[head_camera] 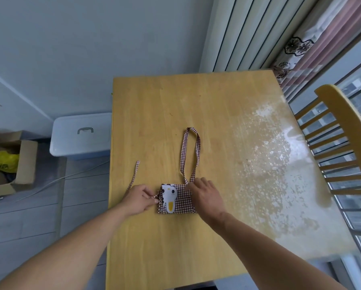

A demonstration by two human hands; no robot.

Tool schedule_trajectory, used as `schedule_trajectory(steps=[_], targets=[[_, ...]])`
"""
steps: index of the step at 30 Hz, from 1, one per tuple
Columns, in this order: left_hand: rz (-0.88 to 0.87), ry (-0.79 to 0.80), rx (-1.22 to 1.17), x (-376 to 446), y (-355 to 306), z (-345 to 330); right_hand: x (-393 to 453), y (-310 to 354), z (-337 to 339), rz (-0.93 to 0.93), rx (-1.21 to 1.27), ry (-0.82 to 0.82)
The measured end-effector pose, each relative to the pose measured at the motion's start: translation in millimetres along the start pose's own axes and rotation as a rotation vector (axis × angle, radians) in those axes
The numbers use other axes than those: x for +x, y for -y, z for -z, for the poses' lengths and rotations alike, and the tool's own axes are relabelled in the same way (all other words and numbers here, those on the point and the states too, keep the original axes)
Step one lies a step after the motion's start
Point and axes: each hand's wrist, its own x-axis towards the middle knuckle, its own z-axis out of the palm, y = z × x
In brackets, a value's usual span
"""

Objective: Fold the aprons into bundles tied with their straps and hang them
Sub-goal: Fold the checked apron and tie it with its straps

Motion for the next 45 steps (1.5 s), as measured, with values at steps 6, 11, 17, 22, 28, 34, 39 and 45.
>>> schedule_trajectory(steps=[6, 11, 17, 22, 28, 34, 39, 45], targets=[[0.081, -0.062, 0.08, 4.0, 10.6, 44.5, 3.4, 17.6, -3.8, -0.015, 0.065, 0.336], [0.212, -0.448, 0.692, -10.3, -1.9, 80.3, 5.9, 16.6, 1.3, -0.09, 0.147, 0.358], [-0.155, -0.119, 0.316, -3.4, -51.7, 16.6, 5.4, 10.7, 4.4, -0.125, 0.213, 0.358], [-0.149, -0.157, 0.357, 13.8, -64.4, -34.1, -1.4, -2.9, 6.5, -0.311, 0.394, 0.231], [-0.296, -0.272, 0.76, 6.4, -73.1, -44.5, -5.2, -14.3, 2.2, -0.877, 0.555, 0.159], [-0.554, -0.225, 1.008, -15.7, -71.7, -65.6, -1.3, -6.3, -0.6, -0.901, 0.484, 0.273], [-0.424, -0.144, 0.759, -20.1, -59.3, -74.7, 2.4, -0.4, -3.3, -0.921, 0.58, 0.257], [-0.429, -0.098, 0.477, -17.6, -47.2, -68.8, 4.7, 13.8, 12.2, -1.047, 1.016, 0.173]])
